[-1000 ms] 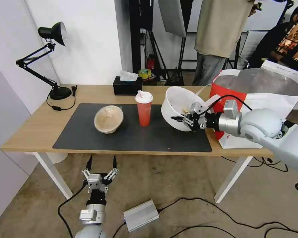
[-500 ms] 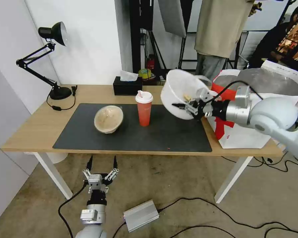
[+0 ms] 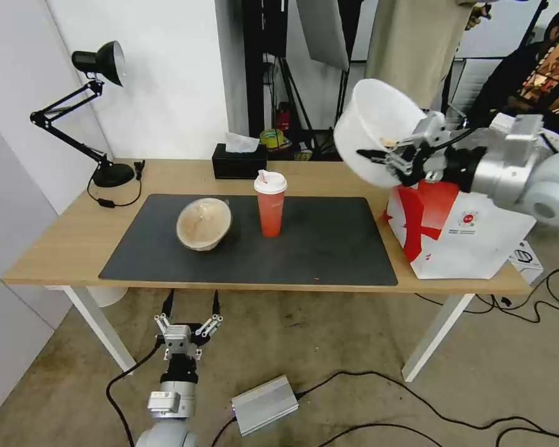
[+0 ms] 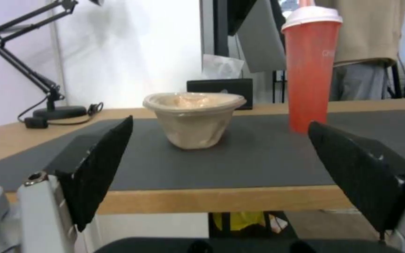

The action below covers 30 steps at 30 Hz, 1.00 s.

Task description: Pick up the trash from the table and place it into the takeout bag.

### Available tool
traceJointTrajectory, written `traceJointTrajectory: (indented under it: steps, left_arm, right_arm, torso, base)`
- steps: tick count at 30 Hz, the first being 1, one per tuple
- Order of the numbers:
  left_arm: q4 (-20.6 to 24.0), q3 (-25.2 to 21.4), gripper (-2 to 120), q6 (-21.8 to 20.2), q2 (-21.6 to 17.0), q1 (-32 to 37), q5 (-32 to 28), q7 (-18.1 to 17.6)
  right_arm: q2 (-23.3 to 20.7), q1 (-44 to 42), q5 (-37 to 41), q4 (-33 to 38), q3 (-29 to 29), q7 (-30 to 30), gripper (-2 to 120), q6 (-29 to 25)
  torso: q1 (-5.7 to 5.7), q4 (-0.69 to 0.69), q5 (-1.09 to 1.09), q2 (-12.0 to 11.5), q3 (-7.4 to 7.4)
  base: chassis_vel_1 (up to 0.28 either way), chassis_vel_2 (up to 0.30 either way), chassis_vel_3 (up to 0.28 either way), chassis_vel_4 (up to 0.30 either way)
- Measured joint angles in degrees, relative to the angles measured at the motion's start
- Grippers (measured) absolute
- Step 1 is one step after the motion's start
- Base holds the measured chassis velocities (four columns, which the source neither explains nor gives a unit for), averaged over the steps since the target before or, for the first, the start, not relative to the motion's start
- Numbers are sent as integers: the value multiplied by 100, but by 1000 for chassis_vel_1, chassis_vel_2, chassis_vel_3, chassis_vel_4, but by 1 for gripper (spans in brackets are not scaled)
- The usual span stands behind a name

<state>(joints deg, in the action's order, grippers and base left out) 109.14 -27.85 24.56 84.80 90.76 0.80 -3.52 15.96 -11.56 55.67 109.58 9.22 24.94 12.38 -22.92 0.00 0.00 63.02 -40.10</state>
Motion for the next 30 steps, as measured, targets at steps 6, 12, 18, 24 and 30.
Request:
traceJointTrajectory:
  steps: [6,12,18,24,30]
  left_arm:
    - [127,-42,100,1,-211,18,-93,63]
    - [265,-38,100,1,-339,37,-104,78]
    - [360,-40,100,-3,-421,90,-116,82]
    - [375,-40,100,1,-426,126,-119,83]
    - [378,-36,100,11,-421,128,-137,83]
  right_arm:
    - [-307,-1170,12,59,-1324,52,0,-67]
    - [-612,-2523,84,100,-2722,71,0,-133]
    - [-787,-2889,126,49,-3121,57,0,-208]
    - [-809,-2871,183,-3,-3168,3,0,-213]
    - [-887,-2781,213,-69,-3176,-38,0,-219]
  torso:
    - [0,0,1,0,0]
    - [0,-2,2,0,0]
    - [0,1,0,1,0]
    - [0,0,0,1,0]
    - [0,0,0,1,0]
  base:
    - [0,0,0,0]
    - [0,0,0,0]
    - [0,0,0,0]
    - [0,0,0,0]
    - [0,0,0,0]
